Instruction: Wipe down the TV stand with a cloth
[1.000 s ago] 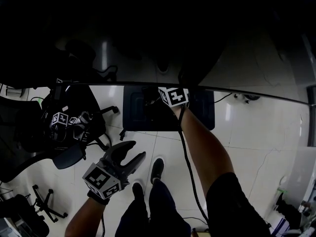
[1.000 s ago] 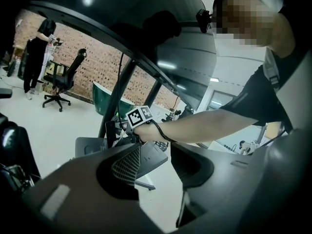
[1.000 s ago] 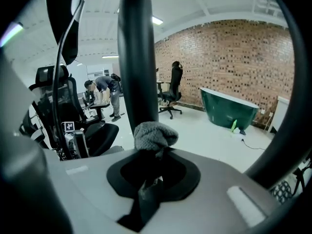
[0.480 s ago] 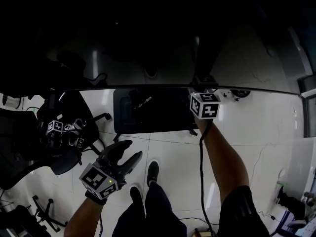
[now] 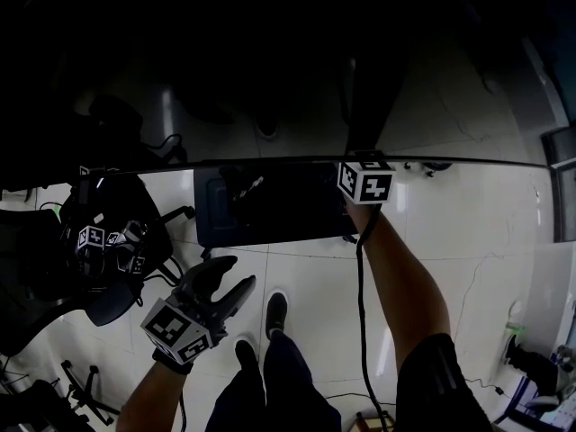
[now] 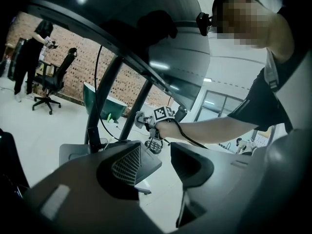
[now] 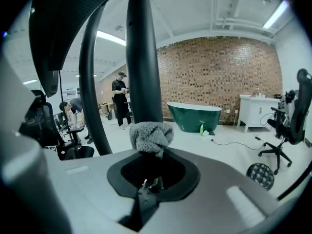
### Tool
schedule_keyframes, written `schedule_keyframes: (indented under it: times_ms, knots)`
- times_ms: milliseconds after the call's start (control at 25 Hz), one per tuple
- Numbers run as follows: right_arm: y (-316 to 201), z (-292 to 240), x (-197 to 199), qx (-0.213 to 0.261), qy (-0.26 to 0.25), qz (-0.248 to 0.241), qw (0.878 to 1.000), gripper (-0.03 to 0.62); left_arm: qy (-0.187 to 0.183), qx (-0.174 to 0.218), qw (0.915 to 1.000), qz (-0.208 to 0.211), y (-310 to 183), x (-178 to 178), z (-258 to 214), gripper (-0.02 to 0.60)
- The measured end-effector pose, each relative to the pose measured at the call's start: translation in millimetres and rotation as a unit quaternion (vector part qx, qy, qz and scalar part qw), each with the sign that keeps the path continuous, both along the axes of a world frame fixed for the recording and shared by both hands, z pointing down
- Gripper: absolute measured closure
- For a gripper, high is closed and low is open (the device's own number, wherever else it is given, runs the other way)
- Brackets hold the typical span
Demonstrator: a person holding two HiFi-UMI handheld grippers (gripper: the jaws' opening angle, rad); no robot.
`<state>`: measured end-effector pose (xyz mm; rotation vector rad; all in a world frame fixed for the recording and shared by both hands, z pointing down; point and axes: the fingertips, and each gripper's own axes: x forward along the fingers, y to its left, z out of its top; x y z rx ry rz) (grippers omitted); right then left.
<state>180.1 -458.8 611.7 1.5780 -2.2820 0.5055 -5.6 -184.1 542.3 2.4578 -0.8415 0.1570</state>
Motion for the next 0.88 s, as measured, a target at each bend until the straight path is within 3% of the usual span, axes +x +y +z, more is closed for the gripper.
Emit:
schedule_keyframes:
  times_ms: [600, 880]
  knots:
    - [7, 135, -7, -0.129, 0.055, -0.02, 0.99, 0.565, -0.009, -0.023, 0.9997, -0.007, -8, 3, 32, 0.368]
    - [33, 88, -20, -0.071, 0.008, -0.028, 0.997, 0.565, -0.009, -0.013, 0.9998, -0.013, -6, -3, 21, 0.368]
